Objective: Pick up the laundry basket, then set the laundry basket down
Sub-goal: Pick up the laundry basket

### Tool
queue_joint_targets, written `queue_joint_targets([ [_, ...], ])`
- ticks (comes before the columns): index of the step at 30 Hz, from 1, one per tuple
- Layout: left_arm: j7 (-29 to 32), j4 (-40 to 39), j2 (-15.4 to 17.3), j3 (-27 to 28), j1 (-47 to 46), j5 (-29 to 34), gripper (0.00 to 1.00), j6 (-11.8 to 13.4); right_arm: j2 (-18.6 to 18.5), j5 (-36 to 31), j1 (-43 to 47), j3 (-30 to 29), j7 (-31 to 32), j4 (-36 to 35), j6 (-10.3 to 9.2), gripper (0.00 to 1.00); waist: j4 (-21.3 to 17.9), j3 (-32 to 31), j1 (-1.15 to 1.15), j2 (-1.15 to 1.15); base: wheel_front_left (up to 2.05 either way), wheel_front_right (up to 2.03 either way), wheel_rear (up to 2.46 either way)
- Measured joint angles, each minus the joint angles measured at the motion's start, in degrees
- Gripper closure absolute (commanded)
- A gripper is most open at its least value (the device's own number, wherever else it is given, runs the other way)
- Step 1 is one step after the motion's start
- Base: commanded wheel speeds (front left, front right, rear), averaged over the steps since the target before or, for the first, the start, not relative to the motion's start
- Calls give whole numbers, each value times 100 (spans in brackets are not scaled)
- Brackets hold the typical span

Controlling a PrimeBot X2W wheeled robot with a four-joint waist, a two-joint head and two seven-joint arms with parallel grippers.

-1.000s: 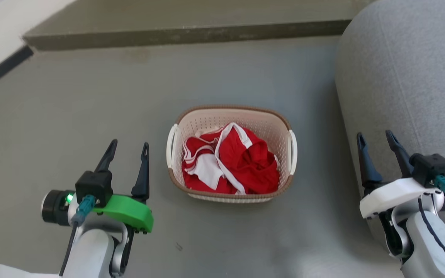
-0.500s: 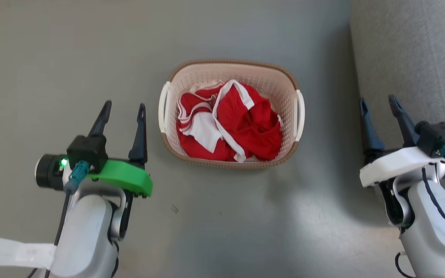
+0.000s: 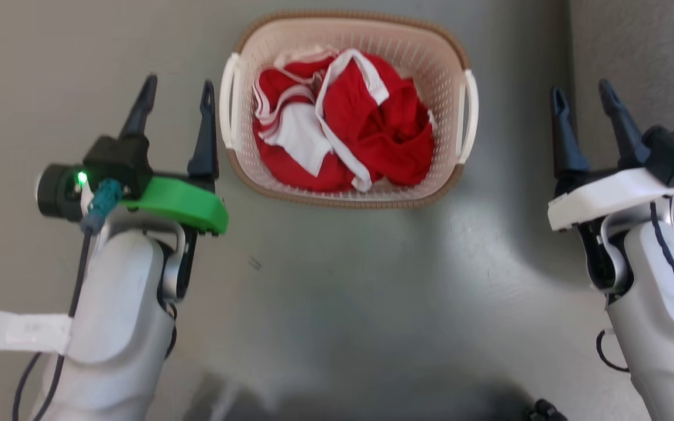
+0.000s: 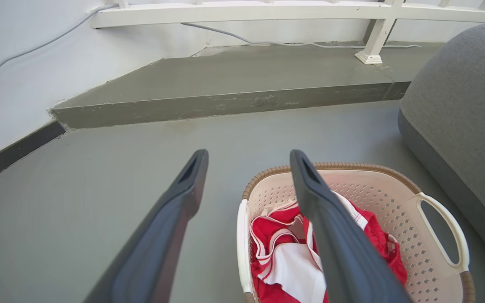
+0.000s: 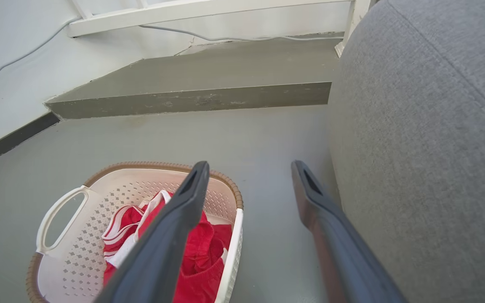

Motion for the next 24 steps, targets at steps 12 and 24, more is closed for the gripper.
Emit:
queue_joint_targets([
  [12, -1, 344, -34, 44, -878, -2, 0, -167, 44, -4, -733, -20, 0, 4, 63, 0, -5, 900, 0, 0, 0, 0, 0],
  [24, 15, 1395, -141, 92, -1652, -182, 0, -469, 321, -25, -1301, 113, -16, 713, 242, 0, 4, 1382, 0, 0, 0, 0, 0],
])
